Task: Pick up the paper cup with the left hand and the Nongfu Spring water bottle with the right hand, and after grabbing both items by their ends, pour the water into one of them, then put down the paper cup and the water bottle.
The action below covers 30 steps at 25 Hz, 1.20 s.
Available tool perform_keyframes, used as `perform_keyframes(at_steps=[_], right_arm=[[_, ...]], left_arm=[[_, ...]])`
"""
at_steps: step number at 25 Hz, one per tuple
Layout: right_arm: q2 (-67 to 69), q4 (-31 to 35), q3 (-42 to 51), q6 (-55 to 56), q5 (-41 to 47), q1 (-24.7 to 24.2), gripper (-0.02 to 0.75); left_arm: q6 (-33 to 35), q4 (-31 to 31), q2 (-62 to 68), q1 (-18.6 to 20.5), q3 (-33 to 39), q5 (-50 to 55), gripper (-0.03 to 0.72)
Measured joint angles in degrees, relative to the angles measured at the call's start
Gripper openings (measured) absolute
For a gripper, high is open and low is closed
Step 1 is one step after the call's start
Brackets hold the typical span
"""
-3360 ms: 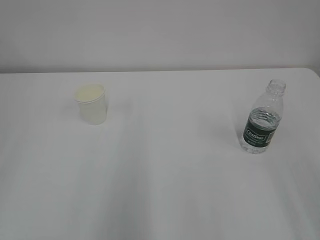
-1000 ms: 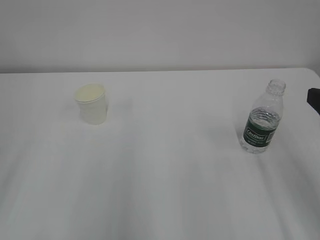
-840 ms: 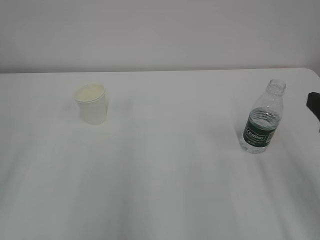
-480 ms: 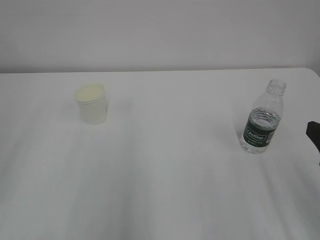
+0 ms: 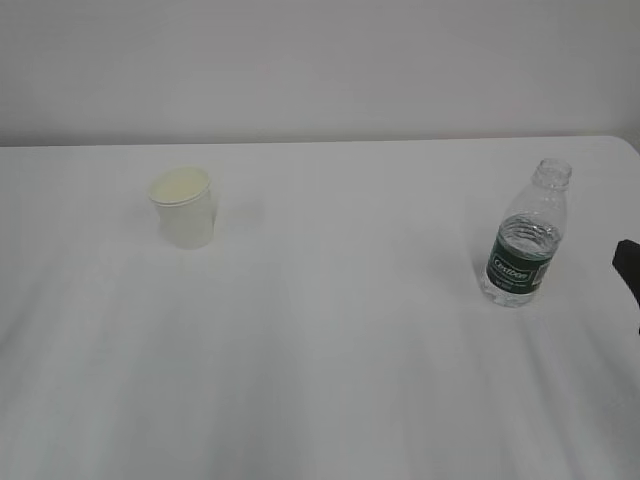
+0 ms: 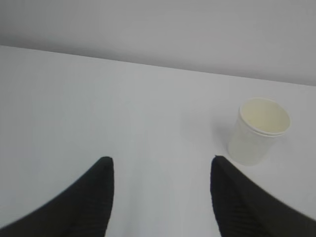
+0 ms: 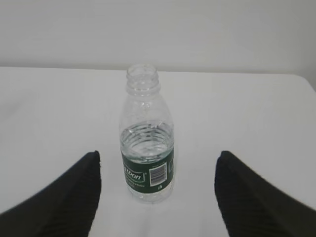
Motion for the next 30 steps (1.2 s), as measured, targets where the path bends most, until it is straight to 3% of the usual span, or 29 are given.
perform_keyframes(at_steps=[6, 15, 21, 30], right_arm=[[5.7, -0.7, 0.0, 0.1, -1.2, 0.0, 0.530], [11.3, -2.6, 0.6, 0.1, -5.7, 0.0, 0.522], [11.4, -2.6, 4.0, 0.2, -13.6, 0.0, 0.521], [11.4, -2.6, 4.5, 0.2, -14.9, 0.0, 0.521]], left_arm=[[-2.4, 0.5, 6.2, 0.0, 2.2, -5.3, 0.440], [-8.8, 10.6, 13.4, 0.0, 9.5, -20.9, 0.435], [-9.2, 16.2, 19.9, 0.0, 13.8, -31.0, 0.433], [-9.2, 20.0, 30.6, 0.0, 16.3, -41.9, 0.432]])
